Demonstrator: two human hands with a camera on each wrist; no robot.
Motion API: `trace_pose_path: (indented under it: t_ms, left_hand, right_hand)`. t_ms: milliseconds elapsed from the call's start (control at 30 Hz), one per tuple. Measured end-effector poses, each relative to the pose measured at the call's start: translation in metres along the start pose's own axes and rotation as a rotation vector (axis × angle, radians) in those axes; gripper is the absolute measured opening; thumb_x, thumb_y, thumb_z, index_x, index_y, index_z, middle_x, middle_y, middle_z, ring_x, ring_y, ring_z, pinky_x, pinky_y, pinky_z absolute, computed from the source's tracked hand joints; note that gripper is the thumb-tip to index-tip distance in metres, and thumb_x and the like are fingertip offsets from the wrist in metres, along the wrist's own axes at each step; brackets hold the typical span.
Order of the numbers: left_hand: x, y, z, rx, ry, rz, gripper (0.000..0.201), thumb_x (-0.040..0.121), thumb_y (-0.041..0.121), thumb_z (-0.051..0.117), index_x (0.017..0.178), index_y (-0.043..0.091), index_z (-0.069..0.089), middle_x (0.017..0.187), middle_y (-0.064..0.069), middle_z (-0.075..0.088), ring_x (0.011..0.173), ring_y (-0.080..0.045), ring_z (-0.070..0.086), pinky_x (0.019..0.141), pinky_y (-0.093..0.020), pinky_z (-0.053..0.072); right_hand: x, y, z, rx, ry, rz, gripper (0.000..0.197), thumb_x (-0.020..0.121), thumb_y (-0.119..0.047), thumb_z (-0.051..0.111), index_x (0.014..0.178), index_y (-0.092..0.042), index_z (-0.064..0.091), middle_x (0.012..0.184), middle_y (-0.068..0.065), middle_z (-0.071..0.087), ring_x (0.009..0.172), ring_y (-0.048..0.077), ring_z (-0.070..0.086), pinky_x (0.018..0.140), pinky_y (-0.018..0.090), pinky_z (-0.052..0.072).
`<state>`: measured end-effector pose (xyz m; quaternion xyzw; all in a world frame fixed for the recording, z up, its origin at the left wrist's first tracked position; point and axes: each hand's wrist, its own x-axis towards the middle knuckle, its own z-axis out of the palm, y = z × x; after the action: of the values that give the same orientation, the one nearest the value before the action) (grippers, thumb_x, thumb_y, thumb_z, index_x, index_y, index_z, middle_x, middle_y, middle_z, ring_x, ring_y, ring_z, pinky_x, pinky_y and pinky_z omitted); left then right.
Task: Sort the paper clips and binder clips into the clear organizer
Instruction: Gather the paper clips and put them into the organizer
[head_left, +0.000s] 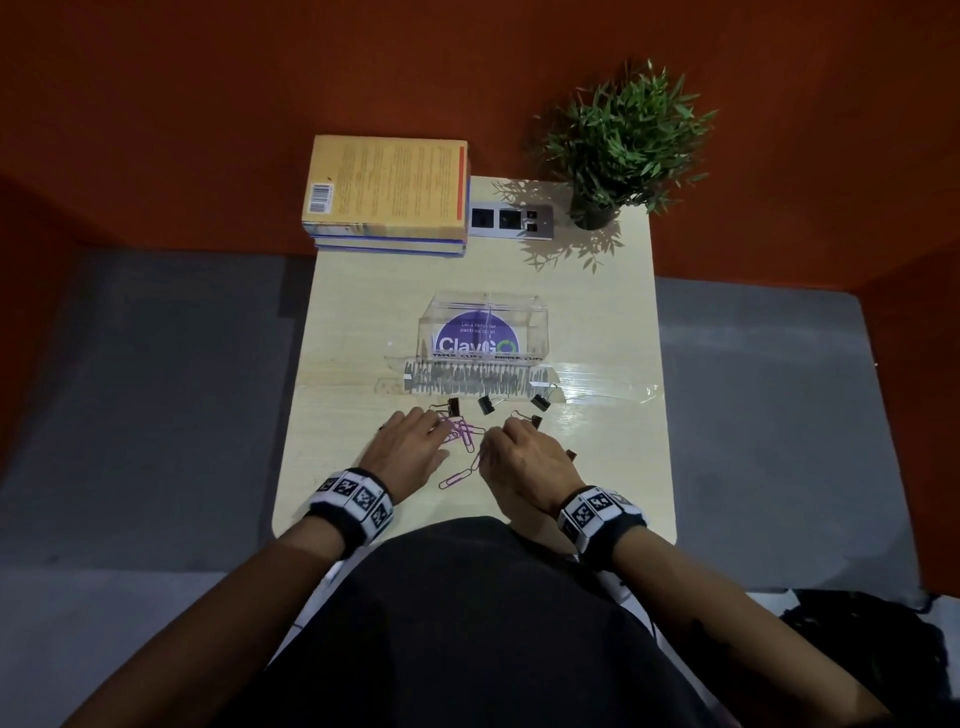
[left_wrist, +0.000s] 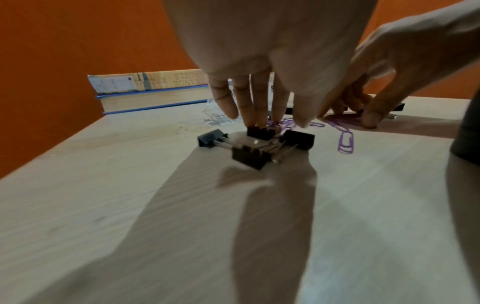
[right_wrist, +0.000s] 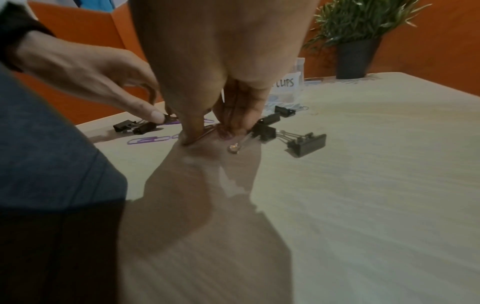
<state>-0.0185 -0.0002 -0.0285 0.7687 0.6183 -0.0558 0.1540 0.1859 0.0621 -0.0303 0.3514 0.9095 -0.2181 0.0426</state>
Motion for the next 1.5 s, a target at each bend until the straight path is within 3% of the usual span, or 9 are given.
trace_pose_path:
  t_ms: [200, 433, 633, 733, 800, 900, 1200, 1366, 1499]
  left_hand:
    - [0.022, 0.018, -0.003, -0.093, 0.018, -0.063, 0.033, 0.072, 0.004, 0.076, 0.102, 0.006, 0.061, 0.09, -0.014, 0.064, 0.08, -0.033, 0.058, 0.065, -0.041, 0.05]
    - [0.017, 0.012, 0.004, -0.2, 0.019, -0.182, 0.024, 0.062, -0.016, 0.067, 0.079, -0.001, 0.059, 0.082, -0.02, 0.057, 0.065, -0.035, 0.057, 0.051, -0.04, 0.049]
    - [0.018, 0.016, 0.002, -0.261, 0.074, -0.182, 0.024, 0.073, 0.002, 0.065, 0.096, 0.001, 0.06, 0.095, -0.016, 0.059, 0.077, -0.032, 0.058, 0.059, -0.038, 0.049]
    - [0.018, 0.022, 0.001, -0.253, 0.04, -0.164, 0.036, 0.078, 0.019, 0.069, 0.111, 0.008, 0.059, 0.107, -0.014, 0.057, 0.091, -0.031, 0.056, 0.062, -0.041, 0.051]
    - [0.022, 0.025, 0.002, -0.244, 0.005, -0.143, 0.027, 0.082, 0.016, 0.068, 0.106, 0.006, 0.061, 0.105, -0.015, 0.058, 0.095, -0.033, 0.056, 0.065, -0.043, 0.052]
    - [0.029, 0.03, -0.004, -0.216, -0.05, -0.135, 0.006, 0.086, 0.004, 0.06, 0.091, 0.003, 0.061, 0.096, -0.015, 0.057, 0.084, -0.033, 0.058, 0.063, -0.041, 0.049]
    - [0.044, 0.032, -0.019, -0.226, -0.156, -0.244, 0.01, 0.085, 0.007, 0.052, 0.094, 0.004, 0.057, 0.093, -0.015, 0.063, 0.08, -0.034, 0.061, 0.064, -0.038, 0.043]
    - [0.042, 0.015, -0.042, -0.595, -0.014, -0.387, 0.007, 0.079, 0.006, 0.066, 0.075, 0.011, 0.069, 0.07, -0.003, 0.068, 0.063, -0.018, 0.063, 0.06, -0.033, 0.057]
    - [0.072, -0.011, -0.082, -0.66, 0.199, -0.406, 0.01, 0.081, 0.003, 0.069, 0.074, 0.01, 0.07, 0.07, -0.005, 0.07, 0.064, -0.017, 0.065, 0.065, -0.027, 0.056]
  right_hand:
    - [0.015, -0.011, -0.001, 0.026, -0.023, 0.031, 0.03, 0.088, -0.013, 0.058, 0.116, -0.005, 0.05, 0.099, 0.014, 0.055, 0.082, 0.032, 0.054, 0.056, 0.041, 0.048]
    - [0.017, -0.01, -0.002, 0.084, -0.021, 0.11, 0.02, 0.081, -0.009, 0.068, 0.1, -0.005, 0.064, 0.092, 0.015, 0.059, 0.081, 0.034, 0.059, 0.057, 0.038, 0.049]
    - [0.013, 0.007, -0.007, 0.147, 0.006, 0.162, 0.014, 0.079, -0.008, 0.07, 0.089, -0.006, 0.061, 0.088, 0.014, 0.055, 0.063, 0.034, 0.057, 0.051, 0.03, 0.033]
    - [0.011, 0.006, -0.003, 0.109, -0.051, 0.135, 0.031, 0.078, -0.012, 0.071, 0.106, -0.008, 0.057, 0.101, 0.013, 0.052, 0.073, 0.031, 0.056, 0.051, 0.037, 0.047]
    - [0.011, 0.005, -0.001, 0.068, -0.096, 0.11, 0.039, 0.074, -0.008, 0.074, 0.11, -0.006, 0.059, 0.105, 0.013, 0.053, 0.082, 0.032, 0.057, 0.058, 0.042, 0.054]
    - [0.014, 0.003, -0.009, 0.089, -0.089, 0.111, 0.021, 0.078, -0.006, 0.07, 0.098, -0.002, 0.065, 0.091, 0.015, 0.057, 0.076, 0.034, 0.058, 0.06, 0.039, 0.051]
    - [0.024, -0.003, -0.018, 0.126, -0.019, 0.261, 0.007, 0.079, -0.005, 0.062, 0.084, -0.001, 0.058, 0.078, 0.019, 0.061, 0.064, 0.036, 0.058, 0.054, 0.034, 0.034]
    - [0.018, 0.012, -0.027, 0.359, 0.017, 0.302, 0.014, 0.068, 0.004, 0.063, 0.064, -0.007, 0.055, 0.064, 0.011, 0.063, 0.052, 0.025, 0.055, 0.048, 0.035, 0.047]
    - [0.014, 0.022, -0.043, 0.477, 0.085, 0.332, 0.015, 0.07, 0.006, 0.067, 0.072, -0.009, 0.067, 0.067, 0.005, 0.068, 0.059, 0.016, 0.06, 0.053, 0.023, 0.05]
